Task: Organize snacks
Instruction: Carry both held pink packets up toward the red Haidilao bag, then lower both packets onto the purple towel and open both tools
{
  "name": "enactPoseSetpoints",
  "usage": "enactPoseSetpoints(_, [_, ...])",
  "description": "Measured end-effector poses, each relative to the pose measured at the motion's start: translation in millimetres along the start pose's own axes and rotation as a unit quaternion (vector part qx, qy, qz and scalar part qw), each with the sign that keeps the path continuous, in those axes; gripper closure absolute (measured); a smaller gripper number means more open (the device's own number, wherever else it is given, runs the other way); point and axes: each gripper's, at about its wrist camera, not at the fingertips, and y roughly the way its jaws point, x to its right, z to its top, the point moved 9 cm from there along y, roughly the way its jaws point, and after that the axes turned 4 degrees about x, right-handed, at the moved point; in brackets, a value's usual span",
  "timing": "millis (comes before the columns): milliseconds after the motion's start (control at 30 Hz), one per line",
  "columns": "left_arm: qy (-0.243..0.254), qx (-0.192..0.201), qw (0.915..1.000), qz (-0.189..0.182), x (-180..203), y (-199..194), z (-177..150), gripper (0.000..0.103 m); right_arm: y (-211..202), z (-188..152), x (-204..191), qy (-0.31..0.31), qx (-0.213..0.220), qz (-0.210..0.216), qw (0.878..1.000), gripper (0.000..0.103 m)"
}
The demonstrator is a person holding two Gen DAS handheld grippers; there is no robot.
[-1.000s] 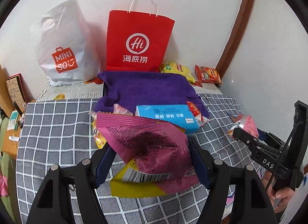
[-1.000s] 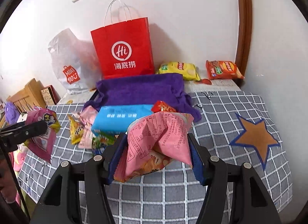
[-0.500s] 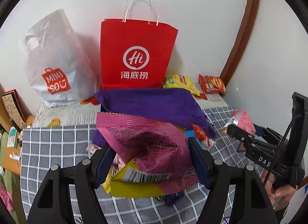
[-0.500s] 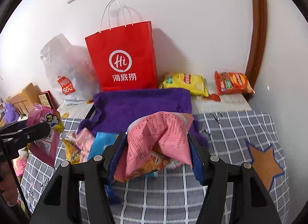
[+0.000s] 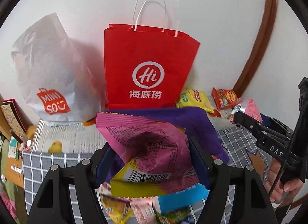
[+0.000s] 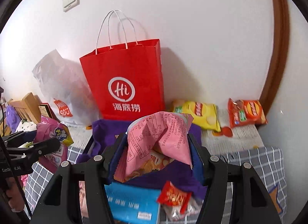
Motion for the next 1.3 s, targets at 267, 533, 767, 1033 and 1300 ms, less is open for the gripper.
enactPoseSetpoints(267, [-0.012,-0.009,0.9999,-0.003,-7.4,45.9,25.0,0.031,45.2,24.4,15.5,0.015,0.0,0.003,1.0,0.042])
enactPoseSetpoints(533, [-0.009,-0.033,0.9994,-0.004,-13.1,98.2,26.4,0.031,106.9,3.1,29.6,0.029,-0.046,0.008,0.998,0.043])
enactPoseSetpoints(767, [-0.011,-0.06,0.9982,-0.005,-25.6,135.2,15.0,0.031,129.9,-7.6,39.1,0.022,-0.054,0.006,0.998,0.043])
enactPoseSetpoints(1033, [-0.019,-0.083,0.9964,-0.004,-36.3,156.8,1.4,0.031,157.3,-29.5,47.3,0.023,-0.092,0.005,0.995,0.043])
enactPoseSetpoints(1300, [-0.032,-0.086,0.9957,-0.012,-41.3,165.5,-1.2,0.031,169.5,-39.7,50.0,0.021,-0.101,0.002,0.995,0.042])
